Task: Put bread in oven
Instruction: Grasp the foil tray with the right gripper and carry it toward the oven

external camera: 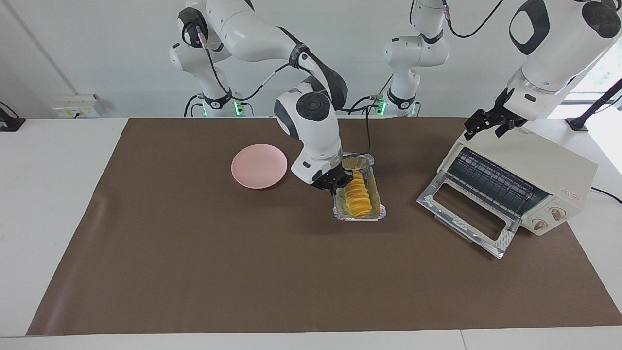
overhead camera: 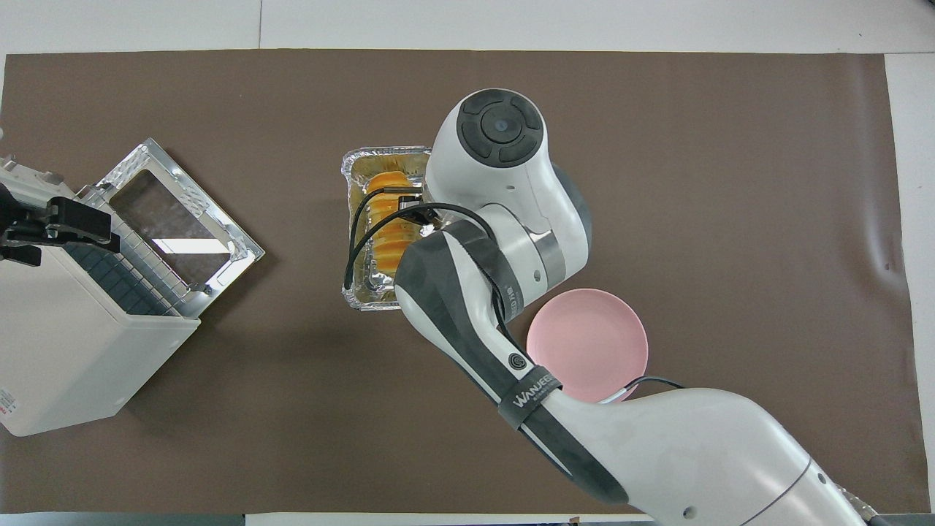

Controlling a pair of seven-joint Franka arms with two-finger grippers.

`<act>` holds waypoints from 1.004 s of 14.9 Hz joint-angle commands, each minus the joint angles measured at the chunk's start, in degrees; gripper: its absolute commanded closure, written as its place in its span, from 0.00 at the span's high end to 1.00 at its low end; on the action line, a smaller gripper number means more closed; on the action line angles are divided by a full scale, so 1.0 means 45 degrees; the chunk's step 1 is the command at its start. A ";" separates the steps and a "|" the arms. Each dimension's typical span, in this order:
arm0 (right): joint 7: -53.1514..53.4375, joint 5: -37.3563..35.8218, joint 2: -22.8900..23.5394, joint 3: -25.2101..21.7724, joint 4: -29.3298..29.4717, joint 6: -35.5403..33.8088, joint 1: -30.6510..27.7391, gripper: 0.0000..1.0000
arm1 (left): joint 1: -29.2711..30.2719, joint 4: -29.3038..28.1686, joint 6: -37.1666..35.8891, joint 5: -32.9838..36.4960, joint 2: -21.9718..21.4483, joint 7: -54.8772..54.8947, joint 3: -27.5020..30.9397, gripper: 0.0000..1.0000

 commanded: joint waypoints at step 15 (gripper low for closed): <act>0.1309 0.0592 -0.0366 -0.0009 -0.2704 0.2259 0.0154 1.00 | -0.0518 0.0446 0.0798 0.0285 0.0393 0.0198 -0.0213 1.00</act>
